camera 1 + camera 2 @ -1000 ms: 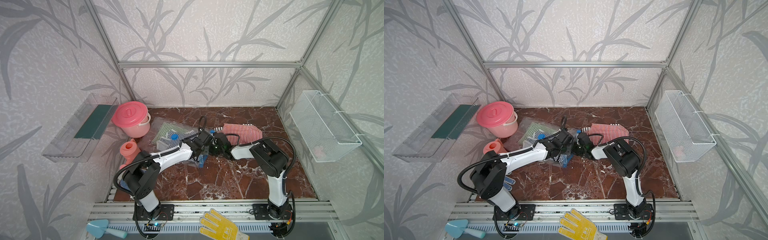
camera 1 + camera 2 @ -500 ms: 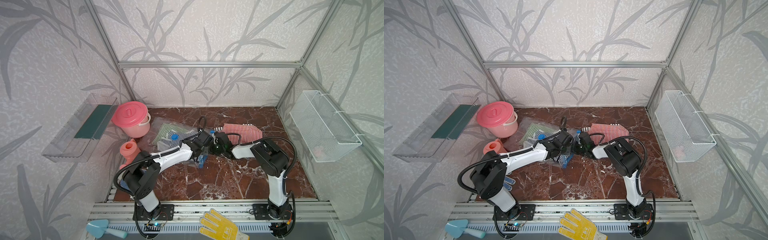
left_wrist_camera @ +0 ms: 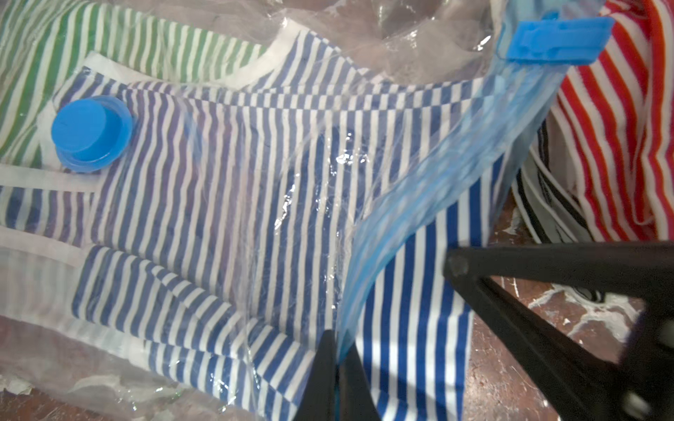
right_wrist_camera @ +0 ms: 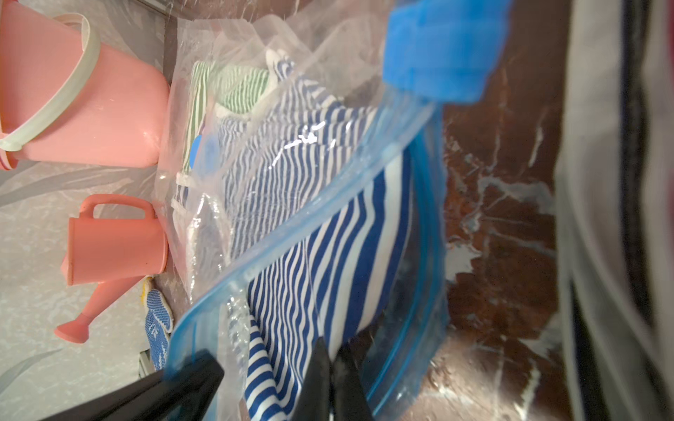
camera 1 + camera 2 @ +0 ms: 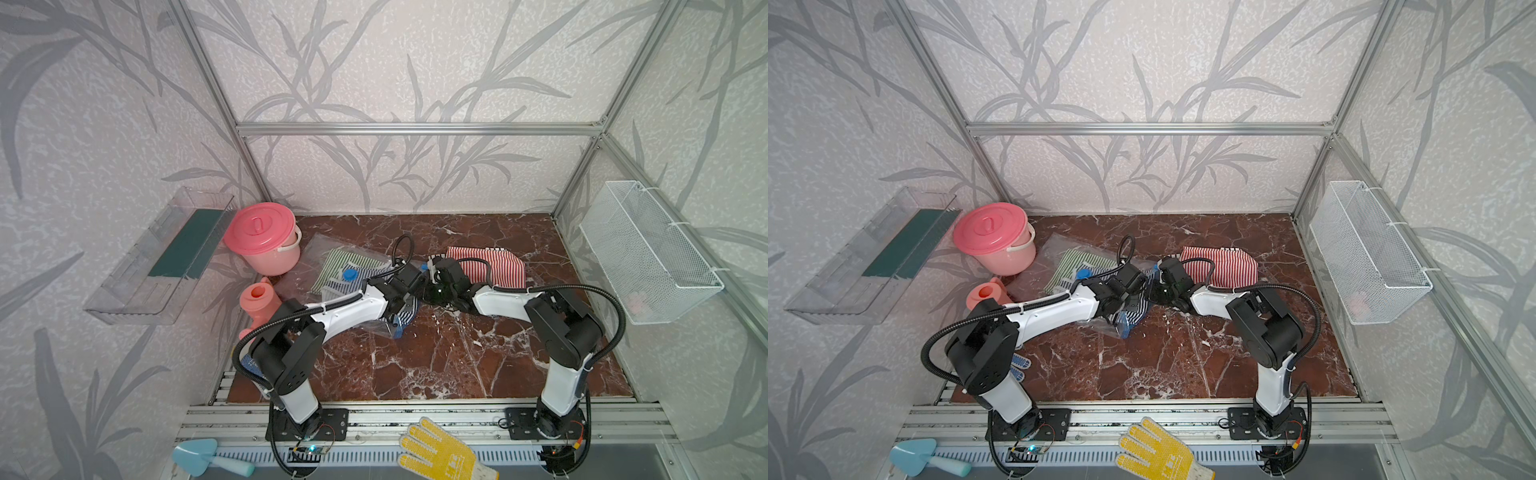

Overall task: Take the tank top out of the vacuum bag
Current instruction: Take out the tank top from the vacuum bag.

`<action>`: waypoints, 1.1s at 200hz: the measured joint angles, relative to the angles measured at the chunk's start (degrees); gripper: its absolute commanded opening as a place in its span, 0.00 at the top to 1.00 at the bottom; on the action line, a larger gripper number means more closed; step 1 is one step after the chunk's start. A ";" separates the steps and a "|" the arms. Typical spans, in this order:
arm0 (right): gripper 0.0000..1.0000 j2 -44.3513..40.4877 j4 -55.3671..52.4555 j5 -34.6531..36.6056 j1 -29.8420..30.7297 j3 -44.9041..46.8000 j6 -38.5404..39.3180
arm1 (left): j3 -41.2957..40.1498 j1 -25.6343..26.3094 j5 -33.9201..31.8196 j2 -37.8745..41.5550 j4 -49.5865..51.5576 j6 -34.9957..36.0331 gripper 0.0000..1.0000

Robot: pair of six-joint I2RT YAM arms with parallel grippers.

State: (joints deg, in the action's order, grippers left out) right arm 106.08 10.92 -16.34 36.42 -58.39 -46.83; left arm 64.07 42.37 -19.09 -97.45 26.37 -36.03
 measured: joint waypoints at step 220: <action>1.00 -3.15 -22.60 2.10 -5.11 -14.34 16.72 | 10.93 -2.80 -3.85 -6.43 5.64 -3.23 1.00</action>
State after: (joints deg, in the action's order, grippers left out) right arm 102.94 -11.68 -14.24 31.31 -72.73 -30.11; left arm 75.00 39.57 -22.94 -103.88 32.01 -39.27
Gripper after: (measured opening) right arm 0.048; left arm 0.045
